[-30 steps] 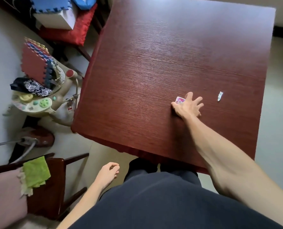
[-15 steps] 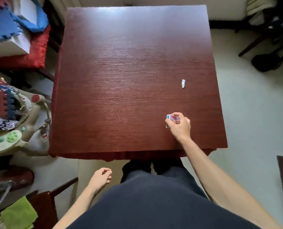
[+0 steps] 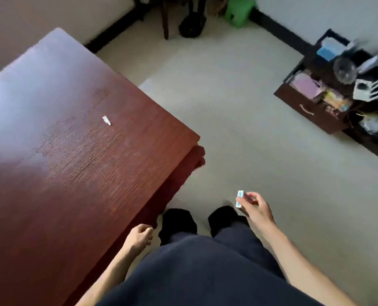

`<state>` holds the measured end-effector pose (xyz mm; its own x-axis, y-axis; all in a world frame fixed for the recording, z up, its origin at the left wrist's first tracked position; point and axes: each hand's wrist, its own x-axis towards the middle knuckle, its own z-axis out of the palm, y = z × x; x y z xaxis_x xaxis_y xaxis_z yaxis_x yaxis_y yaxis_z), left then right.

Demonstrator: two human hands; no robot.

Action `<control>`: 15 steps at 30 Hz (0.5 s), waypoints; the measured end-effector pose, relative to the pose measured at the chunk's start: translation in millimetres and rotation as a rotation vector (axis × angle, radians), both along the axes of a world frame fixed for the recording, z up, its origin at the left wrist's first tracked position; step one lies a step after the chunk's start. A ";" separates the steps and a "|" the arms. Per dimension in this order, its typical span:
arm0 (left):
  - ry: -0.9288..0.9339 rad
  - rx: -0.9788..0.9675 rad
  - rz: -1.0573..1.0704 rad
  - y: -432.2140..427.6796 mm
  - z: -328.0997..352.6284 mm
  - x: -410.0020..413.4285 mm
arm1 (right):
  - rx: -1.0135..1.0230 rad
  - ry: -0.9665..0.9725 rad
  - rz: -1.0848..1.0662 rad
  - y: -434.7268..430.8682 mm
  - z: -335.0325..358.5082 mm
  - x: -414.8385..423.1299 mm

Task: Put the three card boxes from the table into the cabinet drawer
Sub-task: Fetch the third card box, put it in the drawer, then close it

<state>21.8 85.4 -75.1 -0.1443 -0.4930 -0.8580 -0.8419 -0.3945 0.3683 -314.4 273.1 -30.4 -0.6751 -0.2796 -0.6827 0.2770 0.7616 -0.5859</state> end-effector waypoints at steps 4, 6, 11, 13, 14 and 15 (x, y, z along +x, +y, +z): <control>0.035 -0.055 -0.165 3.4 12.1 -86.1 | -0.016 -0.039 -0.187 87.1 0.7 -27.6; 0.051 -0.077 -0.227 11.9 19.2 -129.3 | -0.029 -0.048 -0.251 125.1 -0.7 -43.1; 0.103 -0.098 -0.417 48.9 29.7 -228.6 | -0.090 -0.067 -0.406 204.7 -6.2 -82.5; 0.104 -0.119 -0.502 63.3 31.1 -261.2 | -0.133 -0.074 -0.454 225.0 -3.9 -96.5; 0.096 -0.126 -0.542 69.4 31.3 -275.2 | -0.147 -0.070 -0.481 233.5 -2.3 -102.6; 0.086 -0.131 -0.576 74.7 31.6 -288.6 | -0.158 -0.064 -0.506 240.9 -0.4 -109.1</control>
<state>-266.9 160.1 -43.5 -0.4859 -0.4155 -0.7689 -0.8719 0.1701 0.4591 -423.5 514.0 -30.9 -0.7109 -0.0324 -0.7026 0.6254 0.4278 -0.6526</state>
